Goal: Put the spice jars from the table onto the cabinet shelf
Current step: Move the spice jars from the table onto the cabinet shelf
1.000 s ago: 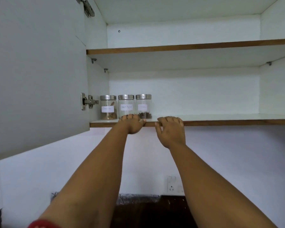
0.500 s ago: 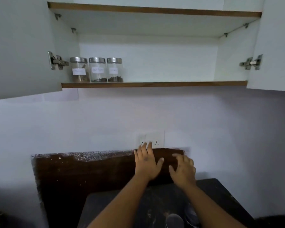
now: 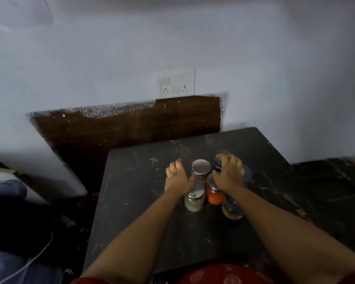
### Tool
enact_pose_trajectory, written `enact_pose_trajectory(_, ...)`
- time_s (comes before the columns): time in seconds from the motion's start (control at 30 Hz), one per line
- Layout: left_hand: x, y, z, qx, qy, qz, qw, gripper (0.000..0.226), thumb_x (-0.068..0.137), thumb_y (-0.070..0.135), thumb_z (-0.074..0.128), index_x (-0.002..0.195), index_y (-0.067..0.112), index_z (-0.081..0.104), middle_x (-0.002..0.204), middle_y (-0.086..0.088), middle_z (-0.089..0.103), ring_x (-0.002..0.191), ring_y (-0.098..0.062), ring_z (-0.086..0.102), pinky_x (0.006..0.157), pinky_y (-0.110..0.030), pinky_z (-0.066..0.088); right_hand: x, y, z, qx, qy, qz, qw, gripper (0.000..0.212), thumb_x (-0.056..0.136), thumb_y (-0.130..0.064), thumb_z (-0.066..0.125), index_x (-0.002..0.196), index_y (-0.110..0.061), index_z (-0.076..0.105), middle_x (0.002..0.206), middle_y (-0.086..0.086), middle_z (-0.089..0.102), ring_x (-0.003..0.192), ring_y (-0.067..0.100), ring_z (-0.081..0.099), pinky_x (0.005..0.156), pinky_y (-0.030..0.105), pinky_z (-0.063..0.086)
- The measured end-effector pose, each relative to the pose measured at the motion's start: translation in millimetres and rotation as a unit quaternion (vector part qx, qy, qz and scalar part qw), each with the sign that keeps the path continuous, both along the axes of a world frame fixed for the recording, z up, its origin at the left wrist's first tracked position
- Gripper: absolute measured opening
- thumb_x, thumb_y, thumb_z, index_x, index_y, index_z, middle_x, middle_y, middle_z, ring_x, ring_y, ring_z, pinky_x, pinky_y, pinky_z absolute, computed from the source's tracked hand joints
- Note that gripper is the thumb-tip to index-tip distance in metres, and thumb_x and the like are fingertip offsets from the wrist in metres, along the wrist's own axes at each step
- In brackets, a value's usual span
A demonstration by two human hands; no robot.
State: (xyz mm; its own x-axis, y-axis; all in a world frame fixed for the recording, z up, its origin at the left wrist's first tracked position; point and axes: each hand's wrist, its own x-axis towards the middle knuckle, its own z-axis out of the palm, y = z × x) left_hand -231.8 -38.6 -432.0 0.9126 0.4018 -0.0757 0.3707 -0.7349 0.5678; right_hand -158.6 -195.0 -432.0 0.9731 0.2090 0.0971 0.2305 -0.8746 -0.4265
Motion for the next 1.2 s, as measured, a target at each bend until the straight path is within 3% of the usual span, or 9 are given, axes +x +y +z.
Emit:
enact_pose_trajectory(0.17, -23, 2, -25, -0.036, 0.031, 0.037, 0.998, 0.077, 0.093, 0.047, 0.053, 0.150, 0.011, 0.016, 0.151, -0.012, 0.020, 0.139, -0.031, 0.020, 0.109, -0.044, 0.032, -12, -8, -19, -0.066, -0.111, 0.095, 0.987, 0.044, 0.083, -0.029, 0.061, 0.126, -0.022, 0.053, 0.132, 0.005, 0.049, 0.126, 0.026, 0.041, 0.097, 0.044, 0.038)
enact_pose_trajectory(0.27, -34, 3, -35, -0.042, 0.045, 0.049, 0.997, 0.075, 0.094, 0.045, 0.052, 0.150, 0.009, 0.017, 0.150, -0.015, 0.021, 0.139, -0.033, 0.020, 0.110, -0.045, 0.029, -24, 3, -30, -0.097, -0.146, 0.186, 0.967, 0.052, 0.084, -0.037, 0.062, 0.132, -0.018, 0.052, 0.137, 0.007, 0.050, 0.134, 0.027, 0.039, 0.106, 0.044, 0.033)
enact_pose_trajectory(0.47, -37, 8, -45, -0.062, 0.060, 0.061, 0.994, 0.070, 0.095, 0.039, 0.050, 0.150, 0.009, 0.018, 0.150, -0.016, 0.022, 0.140, -0.033, 0.020, 0.113, -0.046, 0.029, -34, 31, -52, -0.173, -0.034, 0.278, 0.944, 0.085, 0.088, -0.061, 0.047, 0.155, -0.017, 0.018, 0.161, 0.013, 0.015, 0.151, 0.027, -0.001, 0.120, 0.045, 0.004)
enact_pose_trajectory(0.7, -47, 10, -53, -0.105, 0.067, 0.063, 0.990, 0.071, 0.095, 0.040, 0.052, 0.150, 0.012, 0.018, 0.150, -0.015, 0.026, 0.140, -0.034, 0.022, 0.115, -0.047, 0.027, -30, 37, -53, -0.203, -0.003, 0.271, 0.941, 0.083, 0.082, -0.051, 0.066, 0.149, -0.022, 0.028, 0.152, 0.014, 0.032, 0.146, 0.032, 0.016, 0.119, 0.046, 0.013)
enact_pose_trajectory(0.8, -52, 14, -58, -0.231, 0.043, 0.138, 0.962, 0.082, 0.091, 0.046, 0.057, 0.152, 0.014, 0.011, 0.151, -0.014, 0.033, 0.137, -0.034, 0.035, 0.112, -0.047, 0.034, -32, 41, -46, -0.112, 0.031, 0.238, 0.964, 0.084, 0.070, -0.062, 0.070, 0.139, -0.023, 0.042, 0.134, 0.010, 0.045, 0.129, 0.029, 0.037, 0.110, 0.041, 0.030)
enact_pose_trajectory(0.9, -53, 15, -55, -0.424, -0.022, 0.259, 0.868, 0.109, 0.080, 0.062, 0.062, 0.153, 0.019, -0.007, 0.147, -0.009, 0.039, 0.130, -0.032, 0.047, 0.109, -0.047, 0.040, -32, 49, -33, 0.076, 0.075, 0.161, 0.981, 0.072, 0.062, -0.052, 0.081, 0.120, -0.018, 0.055, 0.117, 0.007, 0.045, 0.108, 0.024, 0.050, 0.093, 0.036, 0.045)
enact_pose_trajectory(1.0, -50, 18, -56, -0.518, -0.039, 0.240, 0.820, 0.124, 0.056, 0.082, 0.068, 0.152, 0.033, 0.007, 0.146, -0.015, 0.045, 0.128, -0.034, 0.051, 0.107, -0.051, 0.043, -30, 59, -8, 0.266, 0.166, 0.065, 0.947, 0.062, 0.064, -0.044, 0.082, 0.115, -0.018, 0.057, 0.117, 0.001, 0.047, 0.103, 0.016, 0.055, 0.089, 0.032, 0.050)
enact_pose_trajectory(1.1, -49, 12, -26, -0.609, -0.077, 0.137, 0.777, 0.081, 0.077, 0.063, 0.065, 0.138, 0.012, 0.049, 0.129, -0.016, 0.062, 0.115, -0.030, 0.061, 0.102, -0.048, 0.047, -25, 67, 15, 0.381, 0.275, 0.023, 0.882, 0.069, 0.061, -0.055, 0.080, 0.118, -0.027, 0.053, 0.117, 0.001, 0.055, 0.100, 0.019, 0.061, 0.086, 0.040, 0.056)
enact_pose_trajectory(1.2, -43, 7, -10, -0.658, -0.102, 0.093, 0.741, 0.056, 0.086, 0.044, 0.059, 0.128, 0.007, 0.059, 0.121, -0.019, 0.065, 0.109, -0.030, 0.063, 0.094, -0.041, 0.051, -19, 70, 22, 0.463, 0.355, -0.010, 0.812, 0.094, 0.046, -0.075, 0.077, 0.123, -0.028, 0.049, 0.119, 0.005, 0.061, 0.099, 0.026, 0.067, 0.085, 0.047, 0.057)
